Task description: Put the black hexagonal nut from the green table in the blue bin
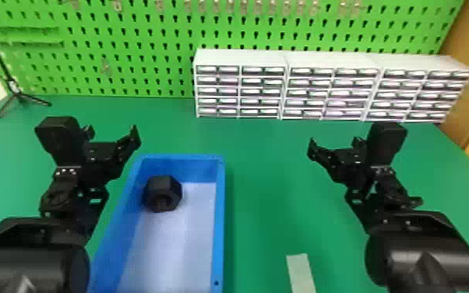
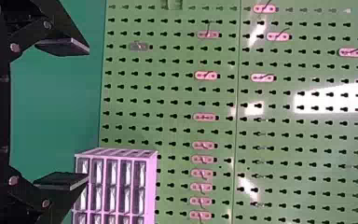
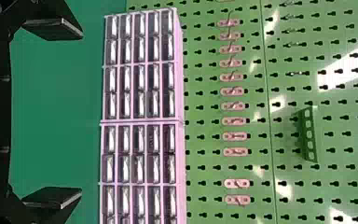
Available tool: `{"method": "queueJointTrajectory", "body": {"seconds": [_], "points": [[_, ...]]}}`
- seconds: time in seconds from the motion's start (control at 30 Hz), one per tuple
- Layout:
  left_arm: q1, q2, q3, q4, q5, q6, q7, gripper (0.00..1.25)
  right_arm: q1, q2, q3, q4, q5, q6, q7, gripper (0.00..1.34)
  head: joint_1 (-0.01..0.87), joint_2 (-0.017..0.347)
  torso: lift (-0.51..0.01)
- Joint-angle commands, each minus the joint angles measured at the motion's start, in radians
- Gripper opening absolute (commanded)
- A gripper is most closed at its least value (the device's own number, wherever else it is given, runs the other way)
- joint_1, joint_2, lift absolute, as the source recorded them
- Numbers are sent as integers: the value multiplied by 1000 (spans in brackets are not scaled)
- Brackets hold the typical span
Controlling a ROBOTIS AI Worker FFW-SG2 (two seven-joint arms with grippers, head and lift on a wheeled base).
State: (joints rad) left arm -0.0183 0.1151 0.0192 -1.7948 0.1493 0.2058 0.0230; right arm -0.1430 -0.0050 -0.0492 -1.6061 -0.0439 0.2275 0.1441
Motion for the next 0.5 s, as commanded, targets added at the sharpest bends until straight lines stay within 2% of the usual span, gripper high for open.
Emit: {"method": "queueJointTrajectory", "body": {"seconds": [0.0, 0.47], "points": [[0, 0, -2, 0, -1, 1, 0, 942, 2, -4, 0, 0, 4, 3, 0, 1218, 683, 28, -96], [0, 0, -5, 0, -5, 3, 0, 942, 13, -6, -1, -14, 26, 13, -3, 1216, 683, 28, -96]]}}
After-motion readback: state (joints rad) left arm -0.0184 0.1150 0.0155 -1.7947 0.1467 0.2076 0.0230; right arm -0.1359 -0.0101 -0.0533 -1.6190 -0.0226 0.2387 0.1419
